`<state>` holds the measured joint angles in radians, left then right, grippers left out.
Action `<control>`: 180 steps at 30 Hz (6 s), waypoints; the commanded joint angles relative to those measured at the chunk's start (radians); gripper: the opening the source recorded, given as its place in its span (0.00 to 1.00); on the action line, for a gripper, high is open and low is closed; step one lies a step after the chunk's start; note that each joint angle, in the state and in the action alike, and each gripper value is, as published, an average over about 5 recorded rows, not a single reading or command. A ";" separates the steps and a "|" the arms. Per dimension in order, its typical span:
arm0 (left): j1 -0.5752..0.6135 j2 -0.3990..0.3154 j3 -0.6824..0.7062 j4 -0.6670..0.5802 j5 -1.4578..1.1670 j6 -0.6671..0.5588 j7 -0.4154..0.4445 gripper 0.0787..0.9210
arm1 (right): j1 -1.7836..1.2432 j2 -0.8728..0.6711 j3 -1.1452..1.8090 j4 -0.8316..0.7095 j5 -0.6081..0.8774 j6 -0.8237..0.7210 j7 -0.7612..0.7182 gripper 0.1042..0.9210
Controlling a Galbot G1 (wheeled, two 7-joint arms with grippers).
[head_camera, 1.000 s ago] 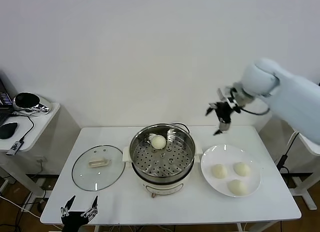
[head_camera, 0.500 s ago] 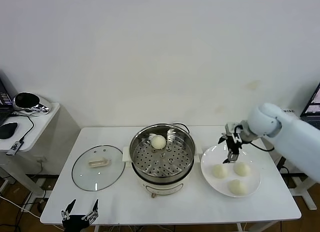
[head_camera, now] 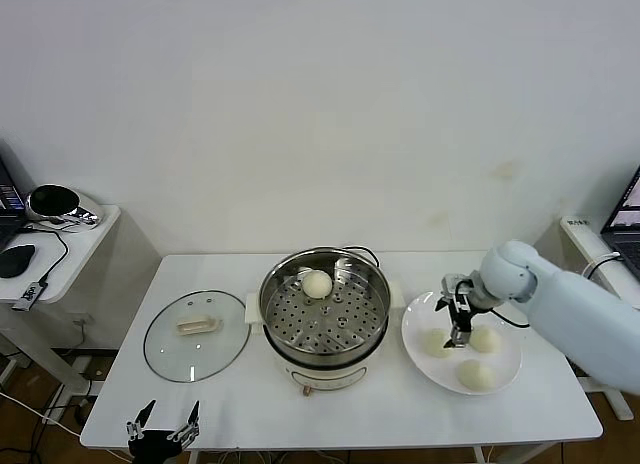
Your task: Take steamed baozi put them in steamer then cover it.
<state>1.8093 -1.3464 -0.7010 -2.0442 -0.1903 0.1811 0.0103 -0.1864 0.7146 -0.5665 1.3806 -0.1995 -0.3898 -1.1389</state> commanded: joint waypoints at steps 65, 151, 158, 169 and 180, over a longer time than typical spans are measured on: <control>-0.035 -0.016 -0.027 -0.006 0.028 0.020 0.008 0.88 | 0.660 -0.067 -0.351 0.202 0.424 -0.155 -0.133 0.64; -0.007 -0.046 -0.022 -0.018 0.040 0.020 -0.005 0.88 | 0.530 -0.168 -0.251 0.216 0.264 0.066 -0.224 0.88; -0.009 -0.042 -0.001 -0.013 0.043 0.023 -0.003 0.88 | 0.281 -0.319 -0.124 0.253 0.119 0.153 -0.237 0.88; 0.005 -0.056 0.014 0.004 0.069 0.020 -0.003 0.88 | -0.050 -0.274 0.069 0.181 -0.012 0.173 -0.225 0.88; 0.010 -0.070 0.016 0.014 0.082 0.019 -0.003 0.88 | -0.100 -0.166 0.081 0.044 -0.076 0.209 -0.209 0.88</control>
<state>1.8189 -1.4174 -0.6869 -2.0305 -0.1108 0.2004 0.0072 -0.2036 0.5290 -0.5308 1.4809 -0.2229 -0.2097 -1.3455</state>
